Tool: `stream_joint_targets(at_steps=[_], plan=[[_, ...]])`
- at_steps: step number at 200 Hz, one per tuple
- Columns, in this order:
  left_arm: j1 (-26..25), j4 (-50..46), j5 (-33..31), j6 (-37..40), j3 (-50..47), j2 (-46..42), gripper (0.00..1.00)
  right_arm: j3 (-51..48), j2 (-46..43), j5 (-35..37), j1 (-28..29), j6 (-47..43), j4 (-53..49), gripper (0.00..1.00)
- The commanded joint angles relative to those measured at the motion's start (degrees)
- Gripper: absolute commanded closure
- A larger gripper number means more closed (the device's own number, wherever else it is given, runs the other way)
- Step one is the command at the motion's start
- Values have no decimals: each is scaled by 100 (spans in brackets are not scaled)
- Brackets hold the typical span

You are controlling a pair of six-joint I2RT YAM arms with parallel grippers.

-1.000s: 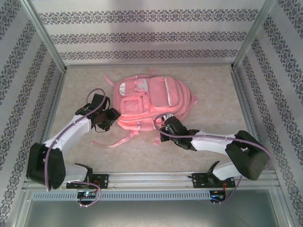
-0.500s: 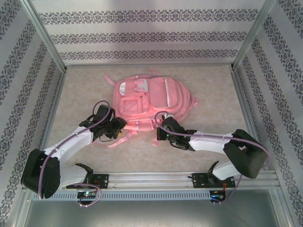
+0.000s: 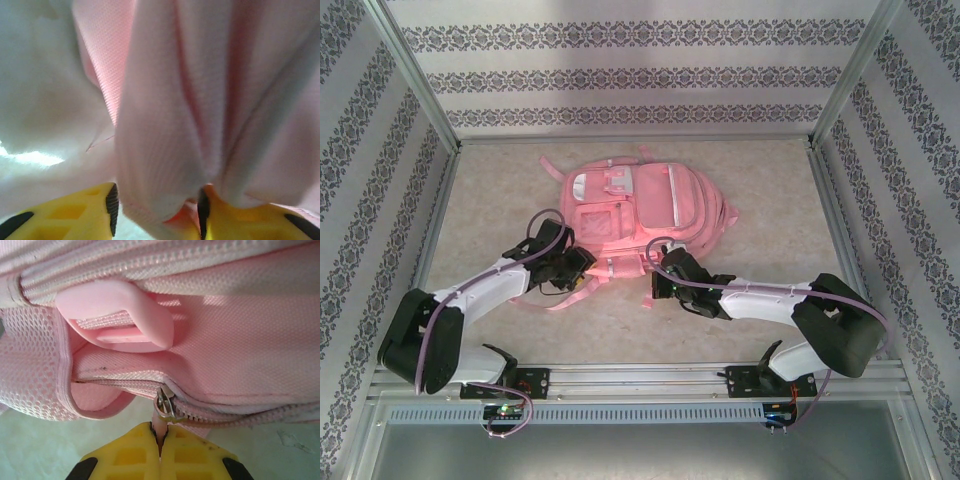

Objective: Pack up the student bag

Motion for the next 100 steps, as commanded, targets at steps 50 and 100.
stream_joint_targets(at_steps=[50,100], plan=[[93,-485,-631,485,622,449,95,244,129,808,69,-1449,-1018,100],[208,-643,-667,573,591,383,100,336,64,1121,-196,-1605,-1181,100]])
